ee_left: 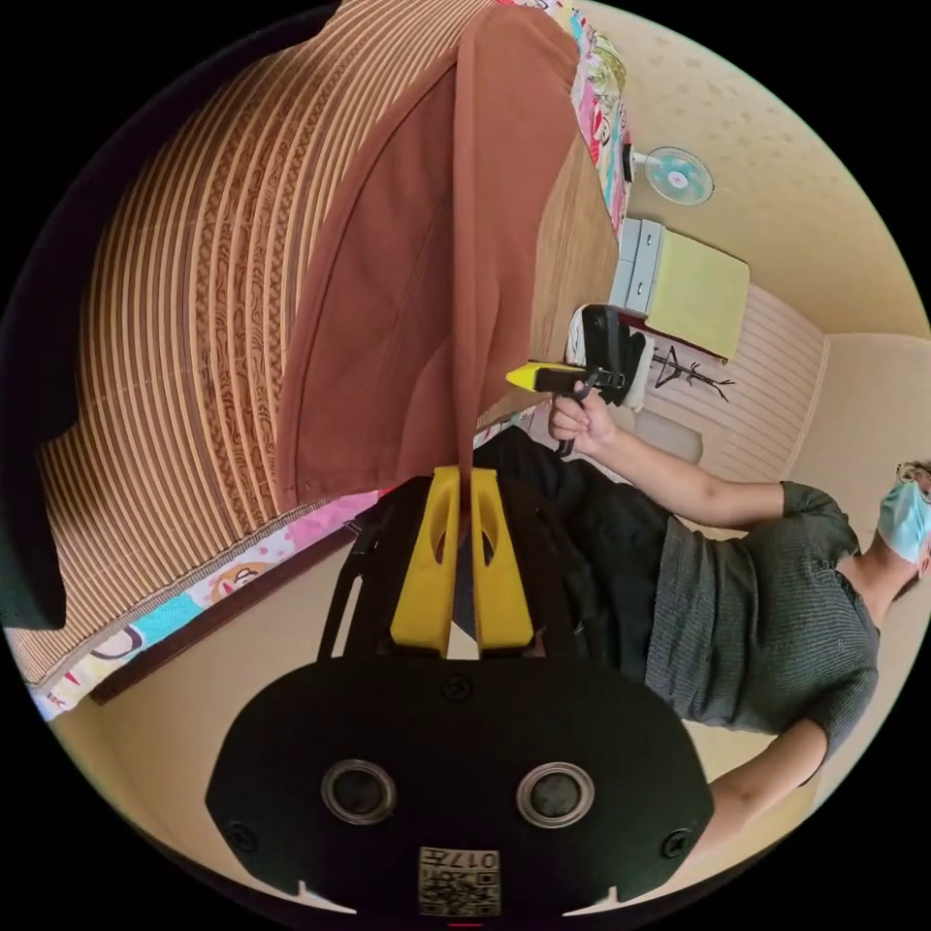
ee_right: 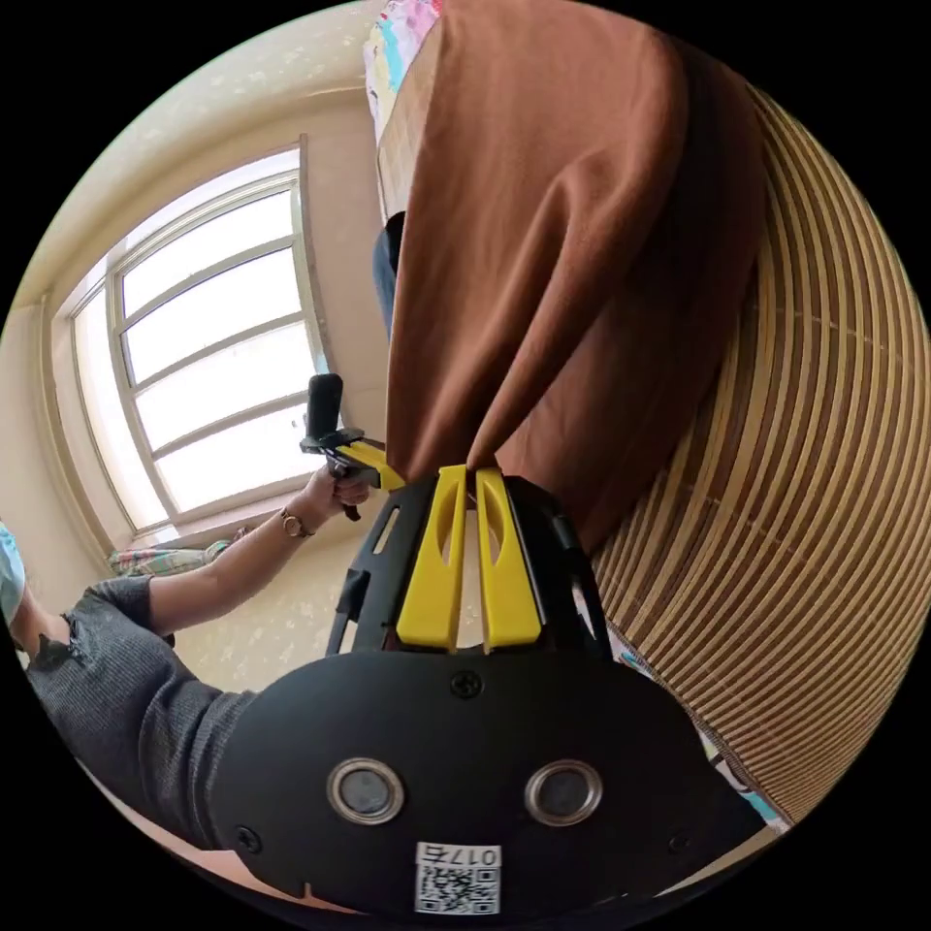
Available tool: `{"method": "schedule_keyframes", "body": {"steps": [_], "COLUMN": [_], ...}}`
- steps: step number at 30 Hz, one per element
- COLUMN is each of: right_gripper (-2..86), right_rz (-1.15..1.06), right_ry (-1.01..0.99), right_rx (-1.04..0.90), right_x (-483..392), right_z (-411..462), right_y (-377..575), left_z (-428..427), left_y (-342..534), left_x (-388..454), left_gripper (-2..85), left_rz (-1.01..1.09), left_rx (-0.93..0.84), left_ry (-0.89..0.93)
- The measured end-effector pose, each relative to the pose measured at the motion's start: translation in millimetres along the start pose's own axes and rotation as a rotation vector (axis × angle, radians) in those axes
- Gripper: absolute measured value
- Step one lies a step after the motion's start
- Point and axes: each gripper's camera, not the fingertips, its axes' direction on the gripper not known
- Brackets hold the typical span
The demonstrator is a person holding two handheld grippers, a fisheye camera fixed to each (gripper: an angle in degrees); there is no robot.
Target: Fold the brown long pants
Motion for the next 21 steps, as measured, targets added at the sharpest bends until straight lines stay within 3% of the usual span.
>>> {"method": "schedule_keyframes", "body": {"steps": [3,5,8,14,17,21], "right_gripper": [2.1,2.2,2.7,6.6,8.5,8.6], "right_rz": [0.026,0.089,0.206,0.169,0.205,0.251], "right_ry": [0.168,0.166,0.229,0.22,0.182,0.074], "right_rx": [0.009,0.03,0.043,-0.05,0.034,0.081], "right_x": [-1.9,16.1,51.0,55.9,61.3,83.5], "right_z": [-12.0,-13.8,-10.3,-13.6,-35.7,-40.2], "right_y": [25.3,29.7,23.3,18.8,26.1,13.7], "left_z": [7.0,24.6,45.3,19.7,3.1,17.2], "left_y": [0.1,-6.0,-15.6,-14.0,-22.6,-59.5], "left_x": [-22.7,-38.6,-50.0,-28.8,-26.9,-50.8], "left_gripper": [-0.7,-0.5,0.2,5.8,9.2,13.1], "left_rz": [-0.056,-0.117,-0.184,-0.162,-0.146,-0.16], "left_rx": [0.009,-0.01,-0.048,0.107,0.189,0.12], "left_ry": [-0.018,-0.035,-0.203,-0.396,-0.39,-0.308]}}
